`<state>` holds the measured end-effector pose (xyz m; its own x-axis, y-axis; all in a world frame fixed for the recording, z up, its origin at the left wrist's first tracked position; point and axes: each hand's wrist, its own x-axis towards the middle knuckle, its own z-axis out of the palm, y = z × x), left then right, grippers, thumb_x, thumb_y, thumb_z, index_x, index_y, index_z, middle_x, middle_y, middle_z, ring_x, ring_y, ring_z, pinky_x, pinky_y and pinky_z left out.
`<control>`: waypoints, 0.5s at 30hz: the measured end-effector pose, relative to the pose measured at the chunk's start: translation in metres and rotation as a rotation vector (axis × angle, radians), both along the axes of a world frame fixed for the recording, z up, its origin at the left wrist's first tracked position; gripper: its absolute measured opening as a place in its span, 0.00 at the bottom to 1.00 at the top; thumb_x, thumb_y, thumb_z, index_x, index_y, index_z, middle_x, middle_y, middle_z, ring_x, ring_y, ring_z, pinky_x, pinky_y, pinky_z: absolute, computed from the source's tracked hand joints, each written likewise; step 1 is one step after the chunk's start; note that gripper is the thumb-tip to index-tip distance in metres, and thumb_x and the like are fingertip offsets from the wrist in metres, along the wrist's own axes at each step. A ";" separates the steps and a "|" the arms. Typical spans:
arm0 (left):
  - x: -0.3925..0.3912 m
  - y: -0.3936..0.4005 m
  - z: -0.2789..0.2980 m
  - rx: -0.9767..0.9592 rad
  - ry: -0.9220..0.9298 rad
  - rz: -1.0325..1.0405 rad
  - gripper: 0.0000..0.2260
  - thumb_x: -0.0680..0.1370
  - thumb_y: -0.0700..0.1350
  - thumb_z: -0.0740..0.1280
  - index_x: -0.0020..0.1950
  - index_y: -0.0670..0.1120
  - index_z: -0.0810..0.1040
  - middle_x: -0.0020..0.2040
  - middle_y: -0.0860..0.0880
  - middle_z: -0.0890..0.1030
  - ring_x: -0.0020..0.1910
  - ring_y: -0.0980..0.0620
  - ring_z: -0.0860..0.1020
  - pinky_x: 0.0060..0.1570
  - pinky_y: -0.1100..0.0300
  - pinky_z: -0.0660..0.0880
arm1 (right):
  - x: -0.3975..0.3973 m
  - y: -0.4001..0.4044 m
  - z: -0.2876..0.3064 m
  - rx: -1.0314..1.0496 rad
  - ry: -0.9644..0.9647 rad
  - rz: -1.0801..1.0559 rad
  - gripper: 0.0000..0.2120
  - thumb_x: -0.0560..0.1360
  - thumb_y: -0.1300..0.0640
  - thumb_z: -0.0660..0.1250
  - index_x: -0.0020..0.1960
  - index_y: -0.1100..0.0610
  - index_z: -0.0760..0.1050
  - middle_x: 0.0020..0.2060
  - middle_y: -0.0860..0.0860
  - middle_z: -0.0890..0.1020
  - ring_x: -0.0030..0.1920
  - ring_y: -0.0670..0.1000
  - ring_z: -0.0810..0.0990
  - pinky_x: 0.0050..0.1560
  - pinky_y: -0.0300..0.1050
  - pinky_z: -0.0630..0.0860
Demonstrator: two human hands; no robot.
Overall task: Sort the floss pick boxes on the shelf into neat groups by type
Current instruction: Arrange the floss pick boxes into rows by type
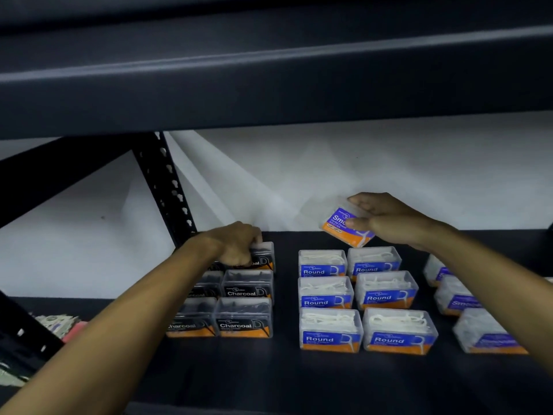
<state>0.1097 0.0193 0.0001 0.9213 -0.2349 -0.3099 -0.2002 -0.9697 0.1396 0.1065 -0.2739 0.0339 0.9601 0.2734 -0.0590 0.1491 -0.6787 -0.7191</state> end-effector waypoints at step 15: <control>-0.006 -0.001 0.022 -0.165 0.064 0.076 0.31 0.77 0.39 0.68 0.76 0.56 0.61 0.70 0.52 0.73 0.68 0.50 0.72 0.64 0.56 0.71 | -0.004 -0.015 0.003 -0.017 -0.010 -0.054 0.24 0.75 0.51 0.69 0.69 0.52 0.67 0.60 0.50 0.76 0.56 0.50 0.78 0.57 0.49 0.77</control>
<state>0.1035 0.0184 0.0224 0.9179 -0.2175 -0.3319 -0.1125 -0.9448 0.3078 0.1025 -0.2887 0.0372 0.9740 0.2204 -0.0531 0.1195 -0.6981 -0.7060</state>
